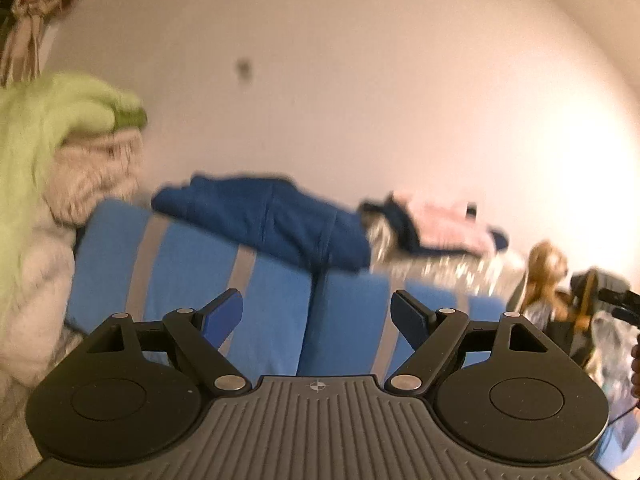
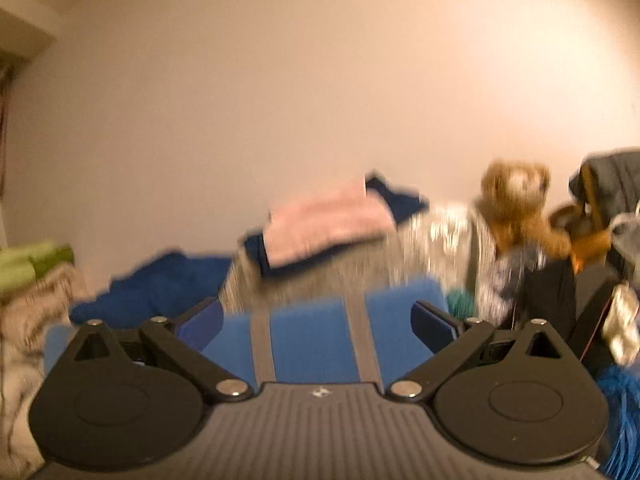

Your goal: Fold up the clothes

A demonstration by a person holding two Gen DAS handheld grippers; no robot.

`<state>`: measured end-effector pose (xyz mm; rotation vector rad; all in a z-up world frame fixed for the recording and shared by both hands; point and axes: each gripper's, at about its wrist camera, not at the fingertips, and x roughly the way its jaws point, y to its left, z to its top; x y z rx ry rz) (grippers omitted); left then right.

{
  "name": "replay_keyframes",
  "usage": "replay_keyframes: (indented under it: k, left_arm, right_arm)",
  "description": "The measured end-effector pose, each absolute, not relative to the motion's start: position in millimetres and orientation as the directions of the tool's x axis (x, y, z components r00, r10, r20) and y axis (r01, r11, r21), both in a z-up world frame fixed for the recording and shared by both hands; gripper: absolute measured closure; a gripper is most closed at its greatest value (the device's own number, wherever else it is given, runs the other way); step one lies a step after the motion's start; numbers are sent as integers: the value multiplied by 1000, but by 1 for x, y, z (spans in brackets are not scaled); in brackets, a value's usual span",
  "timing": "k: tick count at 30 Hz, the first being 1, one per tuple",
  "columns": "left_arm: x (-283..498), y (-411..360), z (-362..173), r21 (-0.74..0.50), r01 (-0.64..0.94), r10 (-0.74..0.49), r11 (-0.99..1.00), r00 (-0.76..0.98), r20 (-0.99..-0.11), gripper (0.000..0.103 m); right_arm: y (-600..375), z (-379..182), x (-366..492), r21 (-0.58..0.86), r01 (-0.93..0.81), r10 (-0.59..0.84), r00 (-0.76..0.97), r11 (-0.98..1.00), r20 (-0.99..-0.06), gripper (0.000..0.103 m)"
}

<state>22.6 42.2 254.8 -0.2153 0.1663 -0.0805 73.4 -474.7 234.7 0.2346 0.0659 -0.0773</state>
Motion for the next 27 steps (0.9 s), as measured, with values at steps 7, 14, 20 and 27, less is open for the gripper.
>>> replay_keyframes:
  k: [7, 14, 20, 27]
  left_arm:
    - [-39, 52, 302, -176, 98, -111, 980, 992, -67, 21]
    - [-91, 68, 299, -113, 82, -95, 990, 988, -123, 21]
    - [-126, 83, 284, -80, 50, -66, 996, 977, -204, 21]
    - [-119, 76, 214, -174, 54, -114, 983, 929, -352, 21]
  right_arm:
    - [-488, 314, -3, 227, -32, 21, 998, 973, 53, 0]
    - [-488, 338, -73, 174, -94, 94, 996, 980, 7, 0]
    - [-471, 298, -96, 91, -59, 73, 986, 994, -149, 0]
    - [-441, 218, -98, -12, -37, 32, 948, 999, -317, 0]
